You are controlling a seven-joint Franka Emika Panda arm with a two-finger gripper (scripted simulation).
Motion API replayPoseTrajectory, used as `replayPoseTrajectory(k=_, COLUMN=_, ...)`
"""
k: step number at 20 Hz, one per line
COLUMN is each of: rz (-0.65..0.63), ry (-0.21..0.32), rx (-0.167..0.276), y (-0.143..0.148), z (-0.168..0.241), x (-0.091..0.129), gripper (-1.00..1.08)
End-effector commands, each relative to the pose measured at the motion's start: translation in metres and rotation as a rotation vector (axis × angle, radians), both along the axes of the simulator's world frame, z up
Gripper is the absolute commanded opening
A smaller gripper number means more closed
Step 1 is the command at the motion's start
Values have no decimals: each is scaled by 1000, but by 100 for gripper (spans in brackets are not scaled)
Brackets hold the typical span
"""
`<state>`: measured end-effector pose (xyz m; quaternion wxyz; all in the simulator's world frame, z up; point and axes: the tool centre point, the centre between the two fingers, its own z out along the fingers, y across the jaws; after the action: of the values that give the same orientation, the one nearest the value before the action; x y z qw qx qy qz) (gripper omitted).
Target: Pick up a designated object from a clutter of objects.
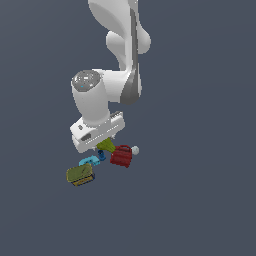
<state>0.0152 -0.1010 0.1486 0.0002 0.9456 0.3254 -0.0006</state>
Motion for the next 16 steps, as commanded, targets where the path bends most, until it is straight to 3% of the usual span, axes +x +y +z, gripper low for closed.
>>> replayPoseTrajectory(k=1, rz=1, ry=-2, rx=0, y=18, z=24, x=11, gripper=-100)
replayPoseTrajectory(k=16, rz=0, ry=-1, rx=1, y=112, z=151, x=75, gripper=-100)
